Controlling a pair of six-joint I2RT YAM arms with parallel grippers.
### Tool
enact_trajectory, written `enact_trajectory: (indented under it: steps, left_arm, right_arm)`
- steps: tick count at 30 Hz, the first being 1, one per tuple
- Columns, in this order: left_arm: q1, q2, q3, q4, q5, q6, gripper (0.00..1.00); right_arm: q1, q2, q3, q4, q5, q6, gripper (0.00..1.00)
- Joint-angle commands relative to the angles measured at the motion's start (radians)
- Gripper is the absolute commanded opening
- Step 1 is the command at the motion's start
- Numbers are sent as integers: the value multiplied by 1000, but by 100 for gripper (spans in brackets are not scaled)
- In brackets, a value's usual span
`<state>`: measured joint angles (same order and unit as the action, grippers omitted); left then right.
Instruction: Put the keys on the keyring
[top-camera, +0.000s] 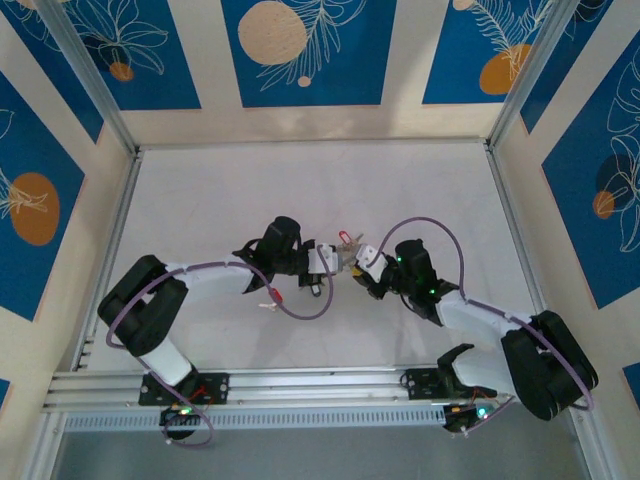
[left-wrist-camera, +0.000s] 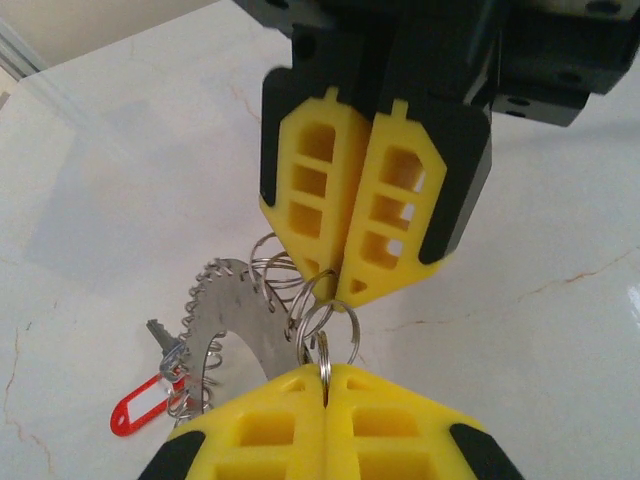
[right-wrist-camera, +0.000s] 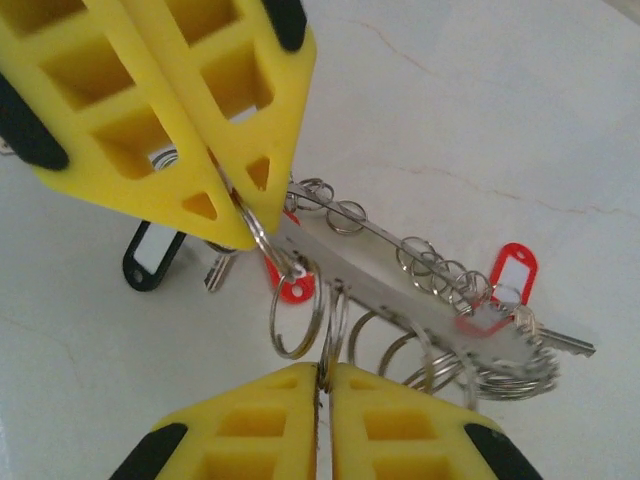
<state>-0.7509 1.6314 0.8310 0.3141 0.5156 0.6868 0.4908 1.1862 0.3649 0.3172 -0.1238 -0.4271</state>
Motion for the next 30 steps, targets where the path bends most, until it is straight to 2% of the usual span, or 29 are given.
enact_trajectory:
  steps: [1, 16, 30]
  left_arm:
    - [-10, -5, 4, 32, 39, -7, 0]
    - [-14, -3, 13, 33, 36, -16, 0]
    - [-14, 1, 22, 30, 40, -26, 0]
  right_arm:
    - [5, 28, 29, 32, -3, -23, 15]
    - [7, -18, -51, 227, 41, -36, 20]
    - [-47, -153, -100, 146, -175, -121, 29]
